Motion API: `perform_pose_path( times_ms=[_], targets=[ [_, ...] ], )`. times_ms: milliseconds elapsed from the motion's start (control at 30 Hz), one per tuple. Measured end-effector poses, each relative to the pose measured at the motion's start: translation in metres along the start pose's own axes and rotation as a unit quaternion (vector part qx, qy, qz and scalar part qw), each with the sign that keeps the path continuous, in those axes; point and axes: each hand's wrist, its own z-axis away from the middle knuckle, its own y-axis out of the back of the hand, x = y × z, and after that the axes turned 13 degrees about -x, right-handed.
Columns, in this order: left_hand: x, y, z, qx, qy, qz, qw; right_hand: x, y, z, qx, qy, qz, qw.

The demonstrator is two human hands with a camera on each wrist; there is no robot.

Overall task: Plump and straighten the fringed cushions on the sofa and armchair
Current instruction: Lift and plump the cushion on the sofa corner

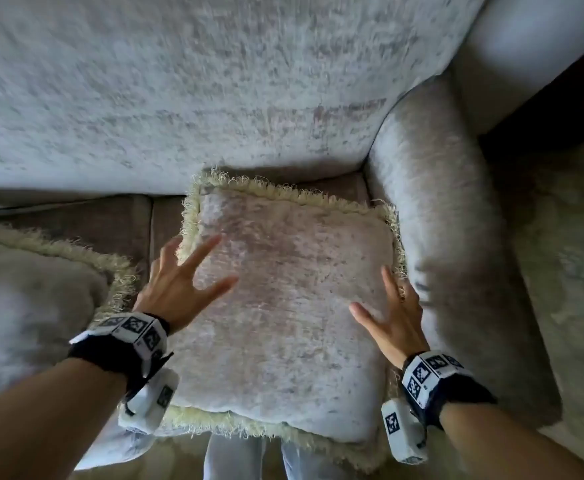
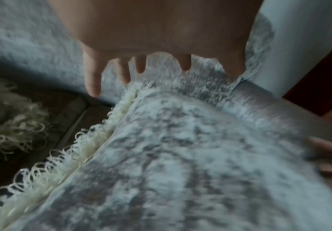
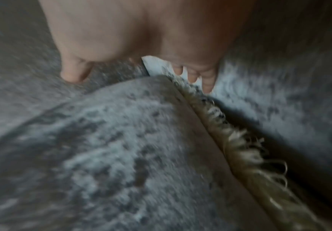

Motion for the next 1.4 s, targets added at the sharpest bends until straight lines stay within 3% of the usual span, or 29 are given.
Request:
perform_pose_path(
  times_ms=[100, 200, 367, 567, 767, 933, 1200, 1400],
  targets=[
    [-0.024, -0.014, -0.035, -0.002, 0.037, 0.004, 0.999, 0.015, -0.023, -0.031, 0.035, -0.046, 0.018, 0.998],
    [-0.050, -0.034, -0.056, -0.015, 0.045, 0.049, 0.998, 0.021, -0.043, -0.047, 0.051, -0.056, -0.045, 0.996],
    [-0.061, -0.050, -0.076, -0.020, -0.001, 0.149, 0.989, 0.025, -0.049, -0.062, 0.092, -0.017, -0.093, 0.991],
    [-0.063, -0.046, -0.063, 0.037, -0.065, 0.181, 0.981, 0.003, -0.037, -0.047, 0.131, 0.019, -0.093, 0.987],
    [-0.061, -0.014, -0.041, 0.115, -0.082, 0.210, 0.967, -0.052, -0.009, -0.036, 0.170, 0.131, -0.079, 0.974],
    [-0.054, 0.023, -0.033, 0.199, -0.090, 0.241, 0.945, -0.098, 0.022, -0.049, 0.195, 0.225, -0.104, 0.949],
    [-0.040, 0.079, -0.035, 0.283, -0.171, 0.292, 0.897, -0.168, 0.060, -0.055, 0.248, 0.328, -0.089, 0.907],
    [-0.036, 0.098, -0.052, 0.375, -0.281, 0.315, 0.825, -0.202, 0.079, -0.063, 0.311, 0.399, -0.067, 0.860]
  ],
)
